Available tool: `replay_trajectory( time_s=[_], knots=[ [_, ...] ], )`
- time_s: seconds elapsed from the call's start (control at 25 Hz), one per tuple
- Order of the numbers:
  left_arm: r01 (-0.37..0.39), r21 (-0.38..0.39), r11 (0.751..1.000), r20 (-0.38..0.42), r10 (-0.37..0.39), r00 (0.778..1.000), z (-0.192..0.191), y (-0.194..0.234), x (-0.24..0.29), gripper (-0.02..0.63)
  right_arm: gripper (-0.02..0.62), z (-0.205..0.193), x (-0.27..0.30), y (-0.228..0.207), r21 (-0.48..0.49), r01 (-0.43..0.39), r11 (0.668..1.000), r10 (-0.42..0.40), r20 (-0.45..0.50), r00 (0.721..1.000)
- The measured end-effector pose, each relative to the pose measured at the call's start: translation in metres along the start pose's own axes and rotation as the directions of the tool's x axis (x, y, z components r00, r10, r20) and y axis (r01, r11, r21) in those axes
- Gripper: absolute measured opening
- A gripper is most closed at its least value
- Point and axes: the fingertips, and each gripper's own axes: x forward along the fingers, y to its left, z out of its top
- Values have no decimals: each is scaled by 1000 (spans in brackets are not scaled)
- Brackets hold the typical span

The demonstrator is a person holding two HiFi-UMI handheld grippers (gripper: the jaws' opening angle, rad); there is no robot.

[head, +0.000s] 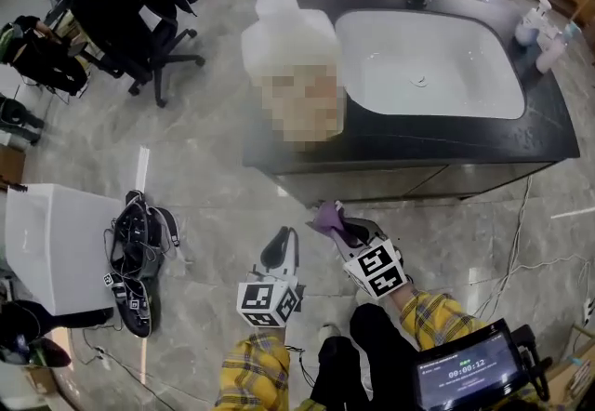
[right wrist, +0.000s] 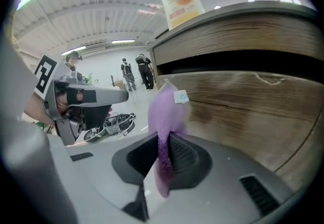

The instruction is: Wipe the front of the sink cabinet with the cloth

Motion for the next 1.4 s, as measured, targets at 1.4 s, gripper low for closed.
replay_trajectory(
  time_s=[1.4],
  knots=[
    [173, 34, 984, -61, -171, 983, -41, -22, 62, 38, 41, -14, 30, -68, -135, 101, 986, -102, -1, 995]
  ],
)
